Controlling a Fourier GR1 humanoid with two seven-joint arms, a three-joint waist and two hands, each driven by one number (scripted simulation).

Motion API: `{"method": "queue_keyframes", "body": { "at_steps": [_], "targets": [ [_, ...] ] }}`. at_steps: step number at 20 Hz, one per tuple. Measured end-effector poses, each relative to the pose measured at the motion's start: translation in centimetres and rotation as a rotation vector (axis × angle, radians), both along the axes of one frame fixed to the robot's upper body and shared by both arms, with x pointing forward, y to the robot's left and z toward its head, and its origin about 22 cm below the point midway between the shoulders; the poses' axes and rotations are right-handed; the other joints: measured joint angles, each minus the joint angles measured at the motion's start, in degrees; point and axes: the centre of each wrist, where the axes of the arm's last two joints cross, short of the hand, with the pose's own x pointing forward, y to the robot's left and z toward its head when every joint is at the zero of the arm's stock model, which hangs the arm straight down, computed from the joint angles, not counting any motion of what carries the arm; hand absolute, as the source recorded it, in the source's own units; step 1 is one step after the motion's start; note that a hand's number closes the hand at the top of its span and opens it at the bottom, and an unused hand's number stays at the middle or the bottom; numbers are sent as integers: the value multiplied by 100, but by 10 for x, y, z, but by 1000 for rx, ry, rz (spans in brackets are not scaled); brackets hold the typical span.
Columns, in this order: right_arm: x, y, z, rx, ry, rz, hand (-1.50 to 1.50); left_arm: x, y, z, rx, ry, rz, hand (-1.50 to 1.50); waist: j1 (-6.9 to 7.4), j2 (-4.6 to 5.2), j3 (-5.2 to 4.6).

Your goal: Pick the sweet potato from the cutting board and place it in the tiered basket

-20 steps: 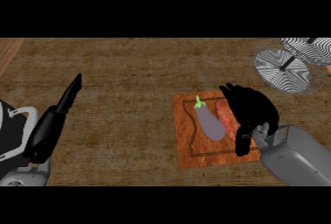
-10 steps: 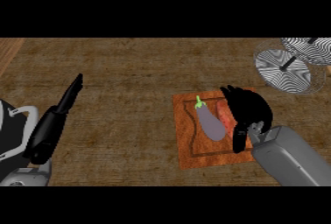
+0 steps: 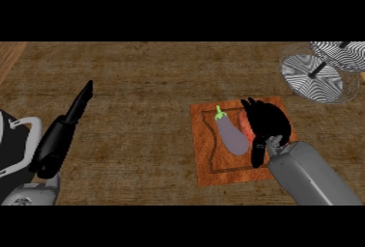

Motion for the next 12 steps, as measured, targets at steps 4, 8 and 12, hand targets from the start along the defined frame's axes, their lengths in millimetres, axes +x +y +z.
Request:
{"method": "queue_keyframes", "body": {
  "at_steps": [4,8,12],
  "targets": [
    [5,-1,-9,-15,30,26,150,-4,-6,-3,1,-2,-1,0,7,-1,-1],
    [8,4,-16,85,6,48,150,-3,-3,-6,2,-4,-3,0,4,-6,-7],
    [5,4,-17,99,-45,108,150,-7,2,-4,2,-4,3,0,1,-7,-5]
  ]
}}
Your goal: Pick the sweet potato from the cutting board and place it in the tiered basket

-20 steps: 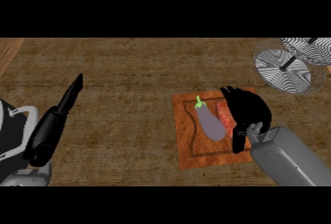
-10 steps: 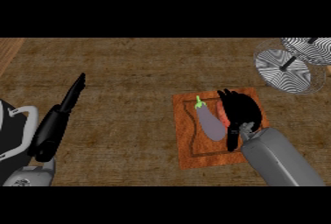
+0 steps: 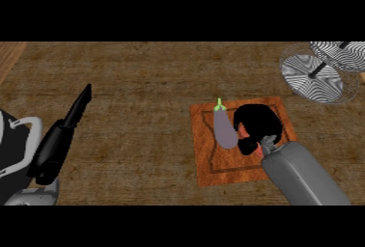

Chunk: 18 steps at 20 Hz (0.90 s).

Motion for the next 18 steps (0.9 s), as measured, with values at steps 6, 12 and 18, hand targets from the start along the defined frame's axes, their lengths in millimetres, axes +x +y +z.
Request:
{"method": "queue_keyframes", "body": {
  "at_steps": [6,12,18],
  "targets": [
    [-1,-30,6,0,-110,-33,150,-1,1,-1,0,1,10,0,-67,-11,4],
    [-13,-197,21,-112,-188,-515,150,-9,16,-5,-3,6,90,0,-604,-43,31],
    [-69,-334,70,-124,-346,-786,150,-13,18,-4,0,8,79,0,-470,-39,23]
  ]
}}
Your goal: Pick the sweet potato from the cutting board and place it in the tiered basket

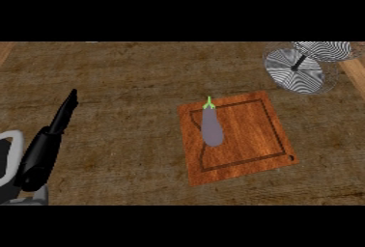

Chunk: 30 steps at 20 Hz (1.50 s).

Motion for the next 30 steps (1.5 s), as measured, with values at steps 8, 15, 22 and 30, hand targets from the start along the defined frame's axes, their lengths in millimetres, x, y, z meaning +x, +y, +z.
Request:
{"method": "queue_keyframes", "body": {
  "at_steps": [8,15,22,30],
  "targets": [
    [-49,-64,74,154,-326,-21,150,6,-8,2,0,2,-37,0,213,3,-16],
    [-61,-58,136,119,-453,108,150,8,-16,-1,-5,-5,-66,0,367,22,-22],
    [-36,-24,192,139,-546,176,150,19,-24,3,1,-13,-89,0,484,45,-24],
    [10,14,236,206,-576,170,150,20,-23,5,2,-18,-112,0,629,71,-27]
  ]
}}
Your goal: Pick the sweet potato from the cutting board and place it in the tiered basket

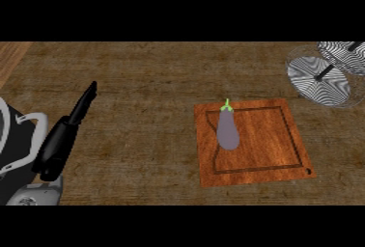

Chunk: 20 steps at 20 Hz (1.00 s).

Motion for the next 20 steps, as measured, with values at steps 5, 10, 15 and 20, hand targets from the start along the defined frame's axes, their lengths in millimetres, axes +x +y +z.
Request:
{"method": "queue_keyframes", "body": {
  "at_steps": [5,10,15,20],
  "targets": [
    [38,19,8,55,10,1,150,1,-8,3,3,-4,-14,0,76,20,0],
    [81,37,-2,103,47,25,150,3,-12,5,-1,-6,-24,0,109,37,2],
    [121,55,-31,142,79,30,150,4,-6,5,0,-5,-15,0,120,51,5],
    [151,72,-61,241,30,31,-150,6,-11,4,1,-14,-23,0,154,81,12]
  ]
}}
